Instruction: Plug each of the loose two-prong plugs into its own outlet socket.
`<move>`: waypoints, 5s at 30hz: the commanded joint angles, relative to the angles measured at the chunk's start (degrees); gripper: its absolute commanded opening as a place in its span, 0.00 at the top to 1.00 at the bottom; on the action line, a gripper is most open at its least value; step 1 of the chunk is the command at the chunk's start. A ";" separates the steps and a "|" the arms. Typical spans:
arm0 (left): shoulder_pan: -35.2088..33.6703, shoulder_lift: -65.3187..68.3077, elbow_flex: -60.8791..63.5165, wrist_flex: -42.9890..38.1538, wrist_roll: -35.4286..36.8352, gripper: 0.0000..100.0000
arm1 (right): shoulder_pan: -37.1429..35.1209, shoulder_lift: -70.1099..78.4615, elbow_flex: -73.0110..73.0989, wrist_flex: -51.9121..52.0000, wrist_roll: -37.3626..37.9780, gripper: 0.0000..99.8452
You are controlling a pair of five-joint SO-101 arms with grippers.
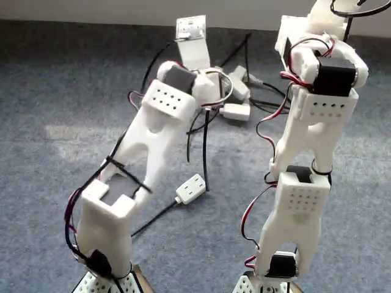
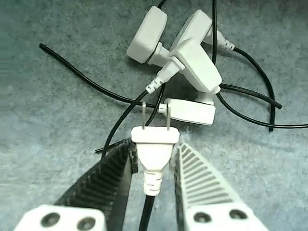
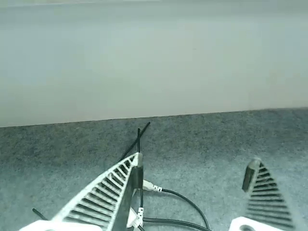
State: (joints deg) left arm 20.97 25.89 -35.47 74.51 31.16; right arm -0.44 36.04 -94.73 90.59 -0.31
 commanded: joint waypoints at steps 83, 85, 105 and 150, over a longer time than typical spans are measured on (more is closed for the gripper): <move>-0.75 -72.04 95.34 -108.66 -8.79 1.00 | -23.60 -19.65 30.29 -0.75 -2.81 0.94; -1.98 -73.98 95.25 -107.08 -8.79 1.00 | -23.60 -19.74 30.29 -0.75 -2.81 0.94; -6.64 -80.57 96.57 -105.32 -8.79 1.00 | -23.52 -19.74 30.11 -0.66 -2.81 0.94; -9.63 -80.04 99.82 -105.23 -8.79 1.00 | -21.05 -28.00 30.99 -2.07 -3.25 0.94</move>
State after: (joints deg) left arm 13.76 -49.19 63.08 -30.37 21.67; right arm -24.97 11.87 -64.40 88.40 -4.09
